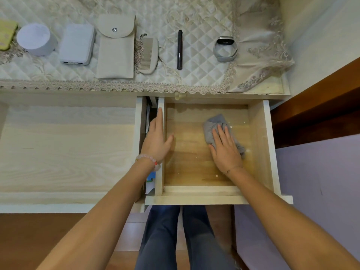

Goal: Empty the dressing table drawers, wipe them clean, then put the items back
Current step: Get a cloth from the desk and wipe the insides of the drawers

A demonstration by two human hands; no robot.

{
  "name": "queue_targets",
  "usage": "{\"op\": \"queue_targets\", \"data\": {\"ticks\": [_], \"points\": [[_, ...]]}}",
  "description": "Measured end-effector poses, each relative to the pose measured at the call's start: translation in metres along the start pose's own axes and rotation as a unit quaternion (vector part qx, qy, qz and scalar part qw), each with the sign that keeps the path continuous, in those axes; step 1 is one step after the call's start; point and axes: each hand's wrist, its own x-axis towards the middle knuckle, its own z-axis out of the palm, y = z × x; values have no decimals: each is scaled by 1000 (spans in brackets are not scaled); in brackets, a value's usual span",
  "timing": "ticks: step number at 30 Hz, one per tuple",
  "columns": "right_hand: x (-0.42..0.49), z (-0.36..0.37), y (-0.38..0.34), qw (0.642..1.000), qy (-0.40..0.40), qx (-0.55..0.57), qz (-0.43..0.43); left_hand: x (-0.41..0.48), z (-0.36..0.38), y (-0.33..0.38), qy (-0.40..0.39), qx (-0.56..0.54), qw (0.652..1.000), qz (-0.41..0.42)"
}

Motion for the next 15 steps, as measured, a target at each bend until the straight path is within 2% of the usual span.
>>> {"op": "queue_targets", "data": {"ticks": [8,13,15], "points": [[32,2,6,999,33,12,30,18,8,0,26,27,999,4],[49,-7,31,991,71,-15,114,5,13,-5,21,20,1000,4],[54,-14,41,989,62,-20,131,-1,14,-7,19,14,1000,0]]}}
